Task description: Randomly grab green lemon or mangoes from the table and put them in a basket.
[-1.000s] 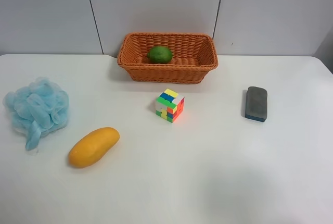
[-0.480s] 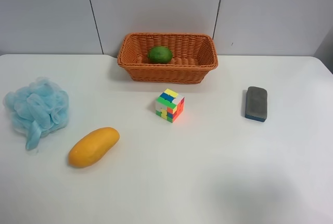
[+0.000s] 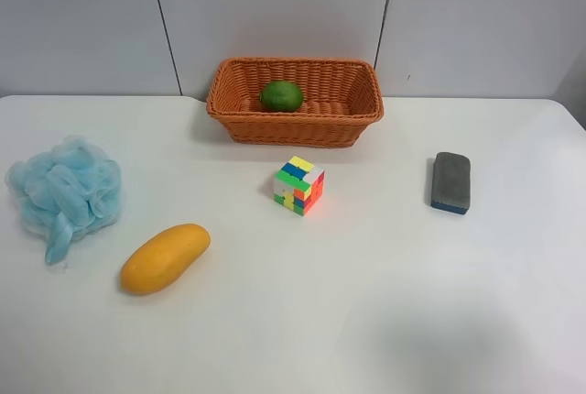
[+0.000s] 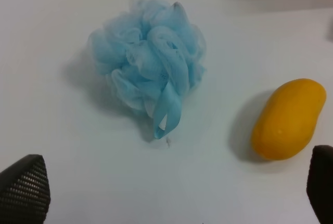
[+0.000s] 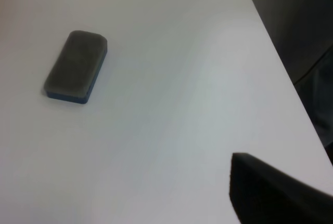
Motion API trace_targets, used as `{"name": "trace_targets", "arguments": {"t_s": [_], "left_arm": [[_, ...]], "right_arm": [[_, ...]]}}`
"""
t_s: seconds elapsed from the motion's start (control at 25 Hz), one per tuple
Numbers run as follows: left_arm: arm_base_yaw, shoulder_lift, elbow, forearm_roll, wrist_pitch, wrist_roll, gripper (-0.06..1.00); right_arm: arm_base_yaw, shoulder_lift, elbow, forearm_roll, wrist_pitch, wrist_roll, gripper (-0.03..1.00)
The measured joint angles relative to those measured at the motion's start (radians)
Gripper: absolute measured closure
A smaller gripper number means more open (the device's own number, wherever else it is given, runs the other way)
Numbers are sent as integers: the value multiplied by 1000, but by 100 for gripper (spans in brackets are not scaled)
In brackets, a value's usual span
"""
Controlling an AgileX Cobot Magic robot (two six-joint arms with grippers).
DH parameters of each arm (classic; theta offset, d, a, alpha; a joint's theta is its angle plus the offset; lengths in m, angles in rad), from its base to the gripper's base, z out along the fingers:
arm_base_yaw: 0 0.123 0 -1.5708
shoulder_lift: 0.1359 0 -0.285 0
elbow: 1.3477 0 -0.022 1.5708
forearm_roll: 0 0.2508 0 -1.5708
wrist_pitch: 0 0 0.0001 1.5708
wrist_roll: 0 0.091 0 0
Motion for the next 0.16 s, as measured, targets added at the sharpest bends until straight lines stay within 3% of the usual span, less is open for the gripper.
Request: {"name": "trace_targets", "arguments": {"t_s": [0.16], "left_arm": [[0,0,0,0,0,0,-5]], "right_arm": [[0,0,0,0,0,0,-2]]}}
